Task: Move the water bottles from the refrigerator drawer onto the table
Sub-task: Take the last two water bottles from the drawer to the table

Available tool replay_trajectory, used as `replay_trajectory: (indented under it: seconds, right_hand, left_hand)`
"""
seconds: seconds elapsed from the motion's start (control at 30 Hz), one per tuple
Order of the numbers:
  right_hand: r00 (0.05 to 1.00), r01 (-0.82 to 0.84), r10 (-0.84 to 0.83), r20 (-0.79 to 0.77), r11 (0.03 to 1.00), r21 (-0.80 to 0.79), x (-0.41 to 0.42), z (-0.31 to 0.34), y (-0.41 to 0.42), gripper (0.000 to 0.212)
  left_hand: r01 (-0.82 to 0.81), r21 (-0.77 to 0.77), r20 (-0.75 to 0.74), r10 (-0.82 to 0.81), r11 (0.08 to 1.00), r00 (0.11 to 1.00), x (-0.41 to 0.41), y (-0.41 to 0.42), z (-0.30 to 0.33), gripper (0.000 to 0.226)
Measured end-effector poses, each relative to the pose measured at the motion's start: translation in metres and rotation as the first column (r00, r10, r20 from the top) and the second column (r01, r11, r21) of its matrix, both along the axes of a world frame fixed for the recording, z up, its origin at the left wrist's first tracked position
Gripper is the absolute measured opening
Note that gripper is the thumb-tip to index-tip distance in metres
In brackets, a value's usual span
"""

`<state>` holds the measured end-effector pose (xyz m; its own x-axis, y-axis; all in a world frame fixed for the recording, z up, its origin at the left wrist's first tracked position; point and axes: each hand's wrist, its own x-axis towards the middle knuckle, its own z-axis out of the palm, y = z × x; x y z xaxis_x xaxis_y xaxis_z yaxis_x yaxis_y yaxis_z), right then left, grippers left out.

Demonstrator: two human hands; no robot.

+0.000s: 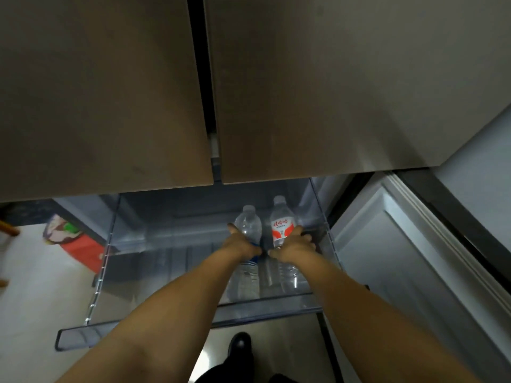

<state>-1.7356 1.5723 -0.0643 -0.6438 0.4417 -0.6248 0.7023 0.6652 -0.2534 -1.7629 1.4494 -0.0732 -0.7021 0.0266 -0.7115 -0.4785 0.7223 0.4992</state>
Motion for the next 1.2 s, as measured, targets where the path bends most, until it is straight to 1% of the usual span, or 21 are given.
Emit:
replay_trajectory:
  seconds: [0.07, 0.13, 0.23, 0.3, 0.37, 0.4, 0.47, 0.5, 0.53, 0.57, 0.6, 0.63, 0.67, 0.7, 0.77, 0.8, 0.93, 0.97, 1.0, 1.1, 1.2]
  right_hand:
    - [0.998, 0.058, -0.058, 0.007, 0.993, -0.104, 0.003, -0.005, 0.002, 0.110]
    - [0.997, 0.081, -0.083, -0.008, 0.988, -0.131, 0.004, -0.007, 0.004, 0.112]
    - [0.994, 0.095, -0.102, -0.041, 0.984, -0.150, 0.005, -0.005, 0.008, 0.107]
    - [0.985, 0.148, -0.166, -0.056, 0.960, -0.236, 0.005, -0.003, 0.012, 0.100]
    - [0.955, 0.243, -0.286, -0.078, 0.907, -0.343, 0.003, 0.000, 0.014, 0.091]
    - [0.931, 0.296, -0.355, -0.078, 0.865, -0.404, -0.001, 0.002, 0.014, 0.085]
    - [0.880, 0.371, -0.472, -0.043, 0.743, -0.557, -0.007, 0.006, 0.014, 0.075]
    - [0.861, 0.405, -0.508, 0.008, 0.676, -0.615, -0.006, 0.009, 0.013, 0.076]
    - [0.853, 0.420, -0.520, 0.051, 0.625, -0.657, -0.008, 0.010, 0.015, 0.075]
    - [0.849, 0.424, -0.524, 0.068, 0.599, -0.680, -0.008, 0.013, 0.016, 0.069]
    - [0.847, 0.410, -0.529, 0.059, 0.577, -0.706, -0.008, 0.016, 0.019, 0.064]
    - [0.850, 0.398, -0.524, 0.056, 0.568, -0.720, -0.006, 0.023, 0.020, 0.063]
    - [0.857, 0.384, -0.513, 0.052, 0.567, -0.729, -0.004, 0.032, 0.021, 0.063]
    - [0.865, 0.365, -0.500, 0.041, 0.571, -0.736, -0.001, 0.039, 0.023, 0.056]
    - [0.878, 0.322, -0.477, 0.040, 0.526, -0.787, 0.003, 0.051, 0.026, 0.030]
    - [0.883, 0.310, -0.467, 0.048, 0.504, -0.806, 0.006, 0.056, 0.027, 0.028]
    - [0.885, 0.275, -0.464, 0.036, 0.458, -0.846, 0.024, 0.081, 0.030, 0.044]
    - [0.886, 0.257, -0.464, 0.015, 0.462, -0.849, 0.029, 0.084, 0.033, 0.046]
    - [0.885, 0.238, -0.465, 0.001, 0.452, -0.860, 0.035, 0.088, 0.037, 0.045]
    - [0.886, 0.177, -0.462, -0.028, 0.395, -0.902, 0.056, 0.099, 0.048, 0.032]
    - [0.887, 0.166, -0.461, -0.019, 0.357, -0.919, 0.084, 0.105, 0.053, 0.032]
  left_hand:
    - [-0.019, -0.005, -0.022, 0.019, 1.000, 1.000, 0.000, -0.008, -0.003, 0.114]
    - [-0.046, -0.014, -0.035, 0.046, 0.999, 0.998, 0.003, -0.008, -0.010, 0.115]
    - [-0.071, 0.016, -0.057, 0.072, 0.997, 0.996, 0.008, -0.007, -0.011, 0.116]
    - [-0.050, 0.048, -0.066, 0.053, 0.998, 0.996, 0.007, -0.011, -0.011, 0.107]
    - [-0.072, 0.131, -0.048, 0.079, 0.989, 0.996, 0.000, -0.018, -0.011, 0.094]
    - [-0.100, 0.184, -0.020, 0.106, 0.978, 0.994, -0.003, -0.021, -0.011, 0.090]
    - [-0.198, 0.280, 0.052, 0.191, 0.939, 0.980, -0.010, -0.028, -0.022, 0.091]
    - [-0.246, 0.329, 0.080, 0.233, 0.912, 0.969, -0.012, -0.031, -0.027, 0.085]
    - [-0.282, 0.360, 0.087, 0.269, 0.889, 0.959, -0.012, -0.032, -0.020, 0.069]
    - [-0.321, 0.376, 0.094, 0.309, 0.869, 0.946, -0.010, -0.033, -0.008, 0.047]
    - [-0.353, 0.390, 0.132, 0.328, 0.851, 0.936, -0.008, -0.034, 0.005, 0.026]
    - [-0.377, 0.419, 0.186, 0.328, 0.826, 0.926, -0.006, -0.034, 0.016, 0.015]
    - [-0.406, 0.442, 0.235, 0.333, 0.800, 0.913, -0.005, -0.036, 0.025, 0.019]
    - [-0.431, 0.464, 0.272, 0.338, 0.774, 0.901, -0.004, -0.037, 0.034, 0.023]
    - [-0.474, 0.493, 0.327, 0.349, 0.730, 0.878, 0.002, -0.037, 0.055, 0.023]
    - [-0.493, 0.499, 0.337, 0.365, 0.713, 0.868, 0.007, -0.038, 0.064, 0.023]
    - [-0.504, 0.551, 0.320, 0.389, 0.666, 0.864, 0.037, -0.032, 0.095, 0.024]
    - [-0.510, 0.570, 0.313, 0.404, 0.644, 0.860, 0.045, -0.031, 0.100, 0.024]
    - [-0.514, 0.590, 0.308, 0.416, 0.622, 0.856, 0.053, -0.029, 0.106, 0.024]
    - [-0.521, 0.649, 0.323, 0.419, 0.554, 0.848, 0.071, -0.026, 0.115, 0.025]
    - [-0.506, 0.687, 0.312, 0.417, 0.521, 0.854, 0.099, -0.023, 0.122, 0.025]
